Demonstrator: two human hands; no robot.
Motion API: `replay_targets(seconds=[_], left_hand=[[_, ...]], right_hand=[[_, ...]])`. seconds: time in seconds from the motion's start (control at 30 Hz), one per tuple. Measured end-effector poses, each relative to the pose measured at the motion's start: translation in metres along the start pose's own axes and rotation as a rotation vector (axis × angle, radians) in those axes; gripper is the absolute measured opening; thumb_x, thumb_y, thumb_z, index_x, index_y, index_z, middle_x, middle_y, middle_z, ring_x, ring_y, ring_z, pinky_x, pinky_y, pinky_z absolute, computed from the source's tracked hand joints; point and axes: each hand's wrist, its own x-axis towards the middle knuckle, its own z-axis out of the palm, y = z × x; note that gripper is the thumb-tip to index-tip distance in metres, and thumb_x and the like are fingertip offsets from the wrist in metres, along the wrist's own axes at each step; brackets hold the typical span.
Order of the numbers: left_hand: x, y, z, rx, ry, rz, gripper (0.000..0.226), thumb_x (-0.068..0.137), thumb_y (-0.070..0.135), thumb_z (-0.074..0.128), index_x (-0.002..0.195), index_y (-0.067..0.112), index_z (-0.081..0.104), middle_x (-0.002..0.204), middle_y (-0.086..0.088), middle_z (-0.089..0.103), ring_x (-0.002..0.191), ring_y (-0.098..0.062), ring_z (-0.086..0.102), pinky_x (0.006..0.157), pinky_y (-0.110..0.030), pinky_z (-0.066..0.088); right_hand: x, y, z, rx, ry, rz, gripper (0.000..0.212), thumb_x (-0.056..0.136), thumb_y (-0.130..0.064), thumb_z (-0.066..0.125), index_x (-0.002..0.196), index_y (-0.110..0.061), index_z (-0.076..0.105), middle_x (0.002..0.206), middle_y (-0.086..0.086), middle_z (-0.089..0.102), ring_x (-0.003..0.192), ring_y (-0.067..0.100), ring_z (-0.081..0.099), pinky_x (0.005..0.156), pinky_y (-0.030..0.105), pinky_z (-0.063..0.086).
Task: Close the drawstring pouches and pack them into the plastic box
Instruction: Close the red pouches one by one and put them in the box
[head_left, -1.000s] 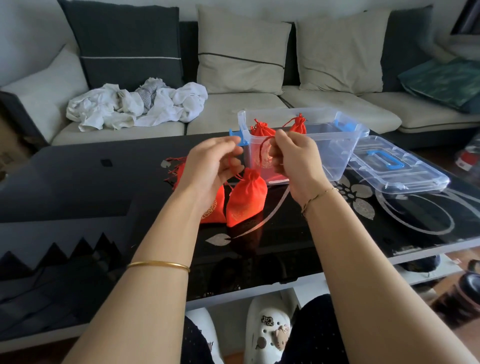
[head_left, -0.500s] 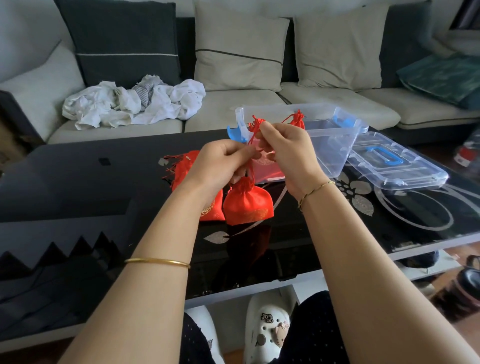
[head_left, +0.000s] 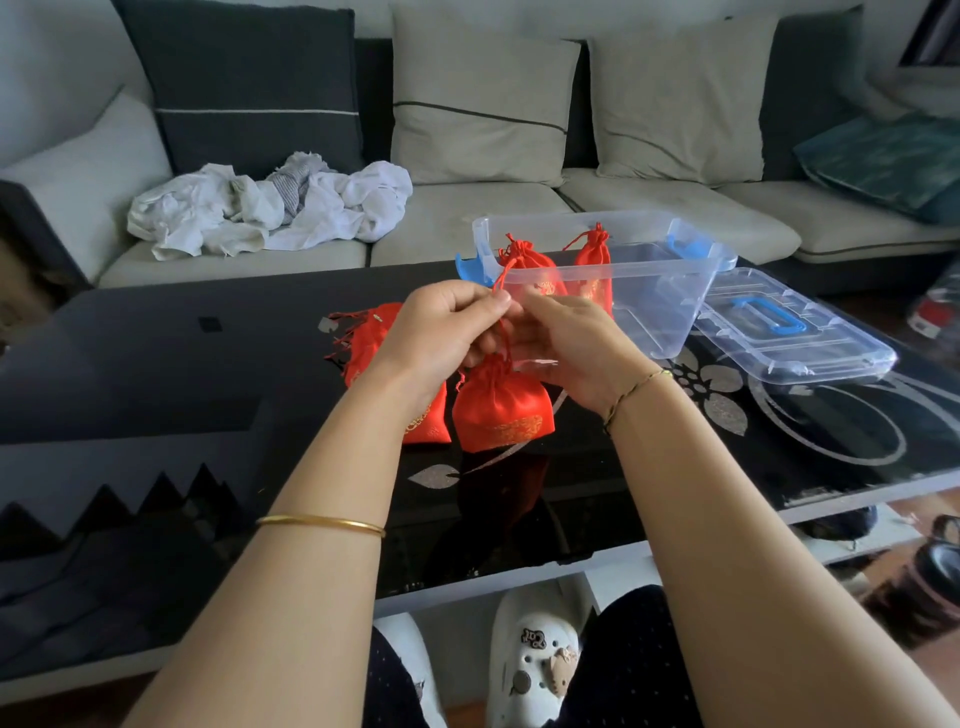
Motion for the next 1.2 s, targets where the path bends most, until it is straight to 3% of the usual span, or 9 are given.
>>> replay_targets(seconds=[0.33,0.47,0.6,0.73,0.87,0.97,1.07,1.13,1.2], left_hand=[[0.002,-0.002,0.0,0.175,0.185,0.102,0.014,0.094,0.015,0.055,0.095,0.007,0.066,0.063,0.002,0.055,0.045,-0.001,0.05,0.046,-0.017,0.044],[0.002,-0.001,0.001,0.218,0.181,0.097,0.015,0.095,0.017,0.053,0.093,0.007,0.065,0.057,0.002,0.05,0.04,-0.004,0.045,0.043,-0.02,0.041],[0.001,0.002,0.003,0.226,0.168,0.067,0.018,0.096,0.019,0.049,0.094,0.007,0.062,0.061,0.005,0.05,0.047,-0.006,0.044,0.044,-0.02,0.037],[-0.001,0.005,0.005,0.128,0.134,-0.013,0.018,0.098,0.018,0.047,0.091,0.009,0.061,0.058,0.002,0.054,0.04,-0.004,0.041,0.038,-0.017,0.033],[-0.002,0.005,0.004,-0.067,0.144,-0.118,0.016,0.095,0.014,0.053,0.084,0.011,0.064,0.064,-0.001,0.064,0.045,-0.004,0.048,0.042,-0.016,0.037],[-0.002,0.005,-0.001,-0.237,0.154,-0.169,0.013,0.091,0.006,0.058,0.08,0.011,0.065,0.066,0.0,0.066,0.048,-0.002,0.054,0.043,-0.014,0.039],[-0.003,0.004,-0.003,-0.235,0.113,-0.169,0.014,0.088,0.0,0.06,0.081,0.011,0.065,0.075,-0.003,0.068,0.055,-0.003,0.057,0.047,-0.013,0.044],[-0.004,0.004,-0.003,-0.188,0.08,-0.155,0.017,0.088,-0.003,0.058,0.083,0.011,0.064,0.077,-0.004,0.068,0.058,-0.005,0.058,0.05,-0.014,0.046],[-0.003,0.005,-0.003,-0.138,0.065,-0.122,0.02,0.089,-0.006,0.055,0.084,0.012,0.063,0.077,-0.005,0.066,0.06,-0.007,0.057,0.052,-0.015,0.047]], right_hand=[[-0.001,-0.003,0.0,0.0,0.065,-0.095,0.033,0.097,-0.026,0.049,0.069,-0.011,0.058,0.06,0.001,0.051,0.053,0.012,0.045,0.054,0.024,0.041],[-0.006,-0.006,0.0,0.118,0.088,-0.088,0.033,0.097,-0.022,0.048,0.067,-0.011,0.055,0.062,0.002,0.049,0.05,0.01,0.042,0.049,0.02,0.037],[-0.007,-0.007,0.001,0.165,0.113,-0.095,0.033,0.097,-0.02,0.048,0.067,-0.011,0.055,0.061,0.001,0.05,0.049,0.009,0.042,0.047,0.019,0.037],[-0.007,-0.006,0.002,0.158,0.126,-0.103,0.032,0.097,-0.022,0.048,0.068,-0.012,0.056,0.061,0.001,0.051,0.049,0.009,0.044,0.047,0.019,0.038],[-0.007,-0.009,-0.002,0.168,0.098,-0.122,0.032,0.096,-0.02,0.05,0.065,-0.012,0.056,0.058,0.0,0.049,0.045,0.008,0.043,0.047,0.02,0.037],[-0.008,-0.008,-0.009,0.008,-0.04,-0.063,0.031,0.092,-0.02,0.054,0.062,-0.012,0.057,0.056,0.001,0.05,0.047,0.009,0.044,0.051,0.021,0.037],[-0.01,-0.006,-0.013,-0.305,-0.21,0.047,0.028,0.089,-0.025,0.058,0.063,-0.014,0.06,0.058,0.0,0.054,0.053,0.01,0.047,0.056,0.023,0.038],[-0.013,-0.008,-0.014,-0.426,-0.223,0.071,0.029,0.089,-0.03,0.058,0.066,-0.013,0.063,0.058,0.0,0.056,0.052,0.01,0.048,0.055,0.022,0.038],[-0.013,-0.007,-0.014,-0.501,-0.116,-0.003,0.034,0.088,-0.04,0.059,0.073,-0.011,0.066,0.062,-0.001,0.058,0.055,0.008,0.049,0.055,0.02,0.04]])
